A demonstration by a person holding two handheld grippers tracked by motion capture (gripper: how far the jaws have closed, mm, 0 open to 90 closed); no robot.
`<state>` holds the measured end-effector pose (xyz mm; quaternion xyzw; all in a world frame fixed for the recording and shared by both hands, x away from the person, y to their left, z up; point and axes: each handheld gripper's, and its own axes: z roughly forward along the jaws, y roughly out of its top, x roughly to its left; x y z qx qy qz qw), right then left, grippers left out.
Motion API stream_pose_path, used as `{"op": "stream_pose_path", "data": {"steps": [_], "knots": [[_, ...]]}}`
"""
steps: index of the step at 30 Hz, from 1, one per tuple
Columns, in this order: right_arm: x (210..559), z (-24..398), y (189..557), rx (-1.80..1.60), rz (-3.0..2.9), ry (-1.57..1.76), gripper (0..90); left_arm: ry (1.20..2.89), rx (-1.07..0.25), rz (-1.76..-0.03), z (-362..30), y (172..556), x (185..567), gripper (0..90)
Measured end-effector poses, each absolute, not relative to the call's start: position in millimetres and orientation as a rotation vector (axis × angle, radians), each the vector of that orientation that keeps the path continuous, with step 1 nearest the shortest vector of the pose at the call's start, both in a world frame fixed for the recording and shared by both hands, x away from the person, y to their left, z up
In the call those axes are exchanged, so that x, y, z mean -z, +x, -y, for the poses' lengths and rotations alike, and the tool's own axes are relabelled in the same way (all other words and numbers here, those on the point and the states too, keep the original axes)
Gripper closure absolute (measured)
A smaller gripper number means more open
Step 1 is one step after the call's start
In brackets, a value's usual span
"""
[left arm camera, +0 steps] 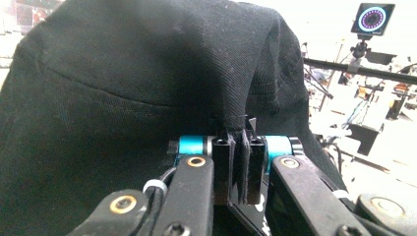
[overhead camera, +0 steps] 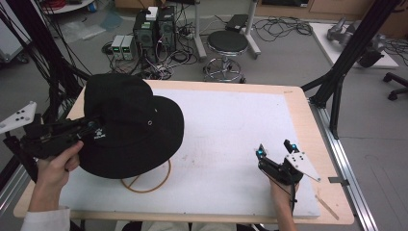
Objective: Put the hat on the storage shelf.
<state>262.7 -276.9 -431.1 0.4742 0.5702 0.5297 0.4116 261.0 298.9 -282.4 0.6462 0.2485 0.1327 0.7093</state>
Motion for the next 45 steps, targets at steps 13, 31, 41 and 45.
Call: {"op": "stream_pose_path", "data": {"steps": [13,31,41,45], "knots": [[429.9,279.5,262.4,-1.345,-1.423,1.188,9.4,1.512,-0.301,-0.555,-288.3,251.9,284.6,84.4],[429.7,280.3,262.4,-1.348,-1.419,1.193,9.3,1.560,-0.411,-0.503,-287.4,247.7,284.5,54.6],[429.6,280.7,262.7,-1.346,-1.418,1.193,9.3,1.422,-0.457,-0.517,-303.4,242.3,282.5,44.6],[429.6,280.5,262.5,-1.348,-1.420,1.198,9.3,1.355,-0.471,-0.531,-310.0,240.1,281.6,44.6]]}}
